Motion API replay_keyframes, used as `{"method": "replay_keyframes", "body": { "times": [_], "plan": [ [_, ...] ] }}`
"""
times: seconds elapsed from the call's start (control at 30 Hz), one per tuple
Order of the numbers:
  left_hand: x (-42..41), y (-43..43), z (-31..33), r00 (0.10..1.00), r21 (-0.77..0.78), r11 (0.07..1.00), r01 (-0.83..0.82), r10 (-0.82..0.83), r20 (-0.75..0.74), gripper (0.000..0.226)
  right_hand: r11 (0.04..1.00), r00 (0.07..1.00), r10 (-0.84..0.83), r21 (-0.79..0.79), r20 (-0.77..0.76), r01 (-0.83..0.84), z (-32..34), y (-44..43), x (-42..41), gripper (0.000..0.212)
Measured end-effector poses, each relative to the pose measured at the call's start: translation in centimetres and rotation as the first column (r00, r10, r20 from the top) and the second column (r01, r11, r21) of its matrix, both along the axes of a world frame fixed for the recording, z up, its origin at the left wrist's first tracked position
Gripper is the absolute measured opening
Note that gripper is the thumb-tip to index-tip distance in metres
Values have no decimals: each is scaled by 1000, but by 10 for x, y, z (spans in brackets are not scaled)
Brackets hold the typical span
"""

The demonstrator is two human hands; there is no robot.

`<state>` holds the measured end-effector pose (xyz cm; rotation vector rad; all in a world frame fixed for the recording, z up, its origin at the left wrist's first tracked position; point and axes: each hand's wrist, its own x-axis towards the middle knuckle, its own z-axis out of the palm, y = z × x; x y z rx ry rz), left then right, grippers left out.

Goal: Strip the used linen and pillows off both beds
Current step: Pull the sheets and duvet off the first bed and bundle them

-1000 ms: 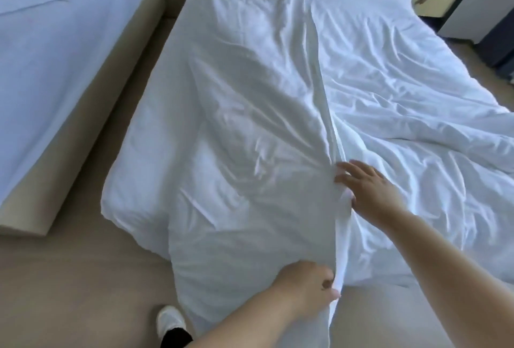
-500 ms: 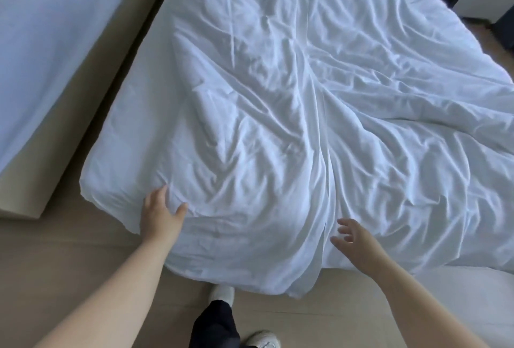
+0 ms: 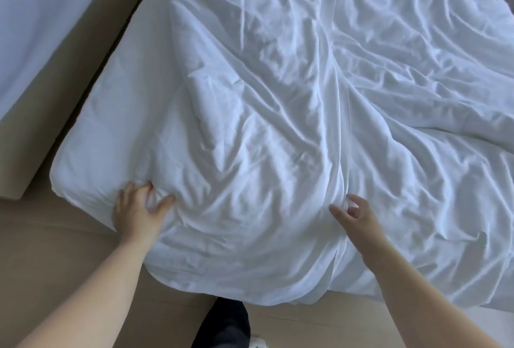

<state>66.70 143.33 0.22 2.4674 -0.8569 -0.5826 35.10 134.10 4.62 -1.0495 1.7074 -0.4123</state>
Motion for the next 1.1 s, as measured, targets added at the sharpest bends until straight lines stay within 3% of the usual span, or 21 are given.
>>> {"method": "replay_keyframes", "body": {
  "times": [0.07, 0.2, 0.3, 0.43, 0.5, 0.6, 0.7, 0.77, 0.83, 0.93, 1.03, 1.1],
  "plan": [
    [10, -7, 1, 984, -62, 993, -97, 87, -154, 37, 1000, 1000, -4, 22, 24, 3, -7, -13, 6, 39],
    [24, -17, 5, 946, -67, 978, -199, 174, -274, 44, 996, 997, 62, 65, 38, -64, -21, -18, 7, 19],
    [19, -24, 10, 939, -18, 980, -197, 184, -289, 62, 994, 996, 86, 70, 38, -89, -25, -14, 3, 11],
    [9, -26, 27, 968, 15, 994, -108, 109, -225, 30, 981, 985, 125, -135, -118, -140, -26, -10, -4, 4],
    [0, -21, 47, 985, -54, 994, -95, 86, -149, 27, 970, 986, 82, -216, -143, -112, -16, -11, -11, 9],
    [-5, 4, 68, 974, -125, 968, -217, 207, -89, 35, 926, 991, 55, -365, -119, -95, 24, -8, -34, 26],
    [30, 69, 18, 957, -44, 956, -290, 288, -39, 49, 808, 979, -8, -578, -203, -114, 79, 2, -77, 35],
    [9, 86, 14, 938, -6, 938, -348, 348, -6, 50, 770, 957, -50, -622, -287, -146, 91, 6, -111, 42],
    [-71, 63, 54, 945, 12, 948, -318, 318, -69, 34, 831, 936, -42, -532, -349, -161, 73, 6, -136, 48],
    [-132, 41, 47, 987, 123, 982, -144, 152, -54, 18, 923, 920, 69, -325, -386, -205, 28, -2, -154, 32],
    [-142, 25, 28, 984, 212, 970, -123, 147, -100, 53, 941, 907, 215, -171, -363, -291, -3, -10, -156, 32],
    [-155, 15, 25, 993, 178, 980, -92, 103, -53, 65, 953, 930, 221, -137, -294, -270, -12, -12, -161, 35]
  ]
}}
